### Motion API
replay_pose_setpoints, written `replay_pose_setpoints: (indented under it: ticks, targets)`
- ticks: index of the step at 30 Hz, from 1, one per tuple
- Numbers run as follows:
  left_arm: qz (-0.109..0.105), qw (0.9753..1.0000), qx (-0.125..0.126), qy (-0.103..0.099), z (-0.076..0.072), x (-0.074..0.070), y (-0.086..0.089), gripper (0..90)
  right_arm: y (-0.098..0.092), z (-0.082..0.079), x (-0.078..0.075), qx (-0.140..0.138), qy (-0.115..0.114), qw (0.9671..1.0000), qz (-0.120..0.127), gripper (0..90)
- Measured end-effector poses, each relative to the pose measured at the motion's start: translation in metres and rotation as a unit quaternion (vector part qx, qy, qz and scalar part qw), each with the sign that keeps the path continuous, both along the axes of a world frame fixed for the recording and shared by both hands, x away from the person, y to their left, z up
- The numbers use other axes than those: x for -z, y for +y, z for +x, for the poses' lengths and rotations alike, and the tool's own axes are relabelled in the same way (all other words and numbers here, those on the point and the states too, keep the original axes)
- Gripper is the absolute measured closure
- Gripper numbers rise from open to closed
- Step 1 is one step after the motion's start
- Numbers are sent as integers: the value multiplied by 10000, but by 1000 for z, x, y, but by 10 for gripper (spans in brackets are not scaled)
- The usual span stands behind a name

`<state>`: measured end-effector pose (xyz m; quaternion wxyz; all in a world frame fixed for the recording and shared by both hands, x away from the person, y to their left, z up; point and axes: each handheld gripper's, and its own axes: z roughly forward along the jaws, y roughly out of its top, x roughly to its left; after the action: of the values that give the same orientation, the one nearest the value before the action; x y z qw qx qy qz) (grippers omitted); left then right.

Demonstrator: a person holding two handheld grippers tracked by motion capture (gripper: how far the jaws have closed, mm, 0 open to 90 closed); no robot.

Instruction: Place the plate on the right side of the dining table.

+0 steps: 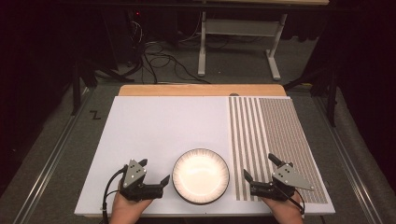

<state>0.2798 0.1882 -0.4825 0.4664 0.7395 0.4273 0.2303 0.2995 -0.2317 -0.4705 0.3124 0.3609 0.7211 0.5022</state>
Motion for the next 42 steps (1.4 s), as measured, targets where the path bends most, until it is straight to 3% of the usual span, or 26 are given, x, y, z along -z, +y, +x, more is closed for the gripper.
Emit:
replay_pose_setpoints:
  ticks: [3, 8, 17, 24, 27, 29, 30, 31, 38, 42]
  targets:
    - [-54, 10000, -27, 20, 0, 0, 1, 50, 2, 0, 0, -14, -3, 10000, 13, 19]
    - [-93, 9999, -46, 8, 1, -1, 3, 61, 10, 0, -1, -103, 7, 9999, 24, 113]
    - [-111, 9999, -82, -9, 1, -1, 6, 68, 39, 0, -5, -399, 266, 9988, 43, 171]
    - [-158, 9998, -116, 17, 0, -1, 12, 75, 54, 13, -13, -479, 301, 9983, -170, 236]
    - [-202, 9997, -143, 25, -1, -1, 14, 79, 52, 11, -5, -471, 401, 9981, 3, 378]
    - [-217, 9997, -151, 17, -1, -1, 14, 80, 50, 7, 3, -565, 355, 9976, -170, 495]
    - [-218, 9996, -159, 16, 0, -1, 14, 81, 48, 4, 6, -666, 476, 9965, -172, 619]
    - [-224, 9996, -163, 12, 0, -1, 14, 81, 47, 4, 7, -696, 551, 9960, -131, 660]
    - [-242, 9996, -158, 32, -1, 0, 12, 86, 47, 5, 10, -790, 716, 9939, -262, 819]
    - [-230, 9996, -135, 65, 0, 1, 12, 90, 48, 6, 12, -740, 958, 9922, -314, 900]
